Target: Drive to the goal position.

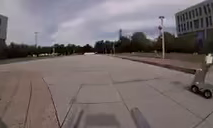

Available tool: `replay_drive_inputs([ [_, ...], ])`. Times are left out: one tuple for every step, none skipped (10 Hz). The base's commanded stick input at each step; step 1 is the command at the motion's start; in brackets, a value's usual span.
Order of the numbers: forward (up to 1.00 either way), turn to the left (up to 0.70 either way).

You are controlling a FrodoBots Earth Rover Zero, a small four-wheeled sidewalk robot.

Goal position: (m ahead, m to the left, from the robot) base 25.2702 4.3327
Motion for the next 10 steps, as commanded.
replay_drive_inputs([
  [1.0, 0.0],
  [1.0, 0.0],
  [1.0, 0.0],
  [1.0, 0.0],
  [1.0, 0.0],
  [1.0, 0.0],
  [1.0, 0.0],
  [1.0, 0.0],
  [1.0, 0.0],
  [1.0, 0.0],
])
